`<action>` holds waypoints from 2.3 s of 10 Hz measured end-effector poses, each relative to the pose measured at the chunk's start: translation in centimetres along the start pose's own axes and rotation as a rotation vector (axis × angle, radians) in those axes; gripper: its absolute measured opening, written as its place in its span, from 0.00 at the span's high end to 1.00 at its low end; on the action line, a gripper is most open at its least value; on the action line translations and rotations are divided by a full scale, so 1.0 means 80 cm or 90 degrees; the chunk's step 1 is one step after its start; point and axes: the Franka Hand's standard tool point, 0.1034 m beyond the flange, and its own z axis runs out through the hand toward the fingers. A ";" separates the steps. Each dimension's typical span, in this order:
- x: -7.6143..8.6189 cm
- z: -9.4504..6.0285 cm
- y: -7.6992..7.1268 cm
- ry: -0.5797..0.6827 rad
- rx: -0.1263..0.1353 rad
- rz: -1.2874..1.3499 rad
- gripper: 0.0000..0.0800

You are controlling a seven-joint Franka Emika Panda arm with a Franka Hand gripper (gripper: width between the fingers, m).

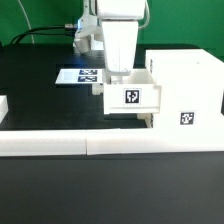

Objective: Assemble drawer

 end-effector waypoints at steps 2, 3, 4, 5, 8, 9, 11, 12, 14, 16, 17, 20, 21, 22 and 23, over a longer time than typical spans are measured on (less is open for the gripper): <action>-0.001 0.000 0.000 0.000 0.000 0.001 0.94; -0.001 0.000 0.000 0.000 -0.001 0.001 0.94; 0.001 0.000 0.002 0.004 -0.017 0.001 0.94; 0.001 0.001 0.002 0.004 -0.018 -0.008 0.94; 0.000 0.002 0.002 0.004 -0.017 -0.011 0.94; 0.000 0.002 0.002 0.004 -0.017 -0.011 0.94; 0.002 0.004 0.002 0.004 -0.021 -0.013 0.94; 0.003 0.003 0.002 0.007 -0.031 -0.004 0.94; 0.001 0.004 0.001 0.007 -0.033 -0.001 0.94; -0.001 0.004 0.000 0.003 -0.012 -0.001 0.94; -0.001 0.004 0.000 0.003 -0.014 -0.001 0.94; 0.001 0.005 0.000 0.007 -0.028 -0.001 0.94; 0.001 0.005 0.000 0.007 -0.028 -0.001 0.94; -0.001 0.005 -0.001 0.004 -0.016 -0.001 0.94; -0.001 0.005 -0.001 0.004 -0.016 -0.001 0.94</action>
Offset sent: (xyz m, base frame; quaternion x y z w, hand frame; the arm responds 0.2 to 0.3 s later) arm 0.0000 0.0000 0.0000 -0.0650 0.0000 0.0000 0.9979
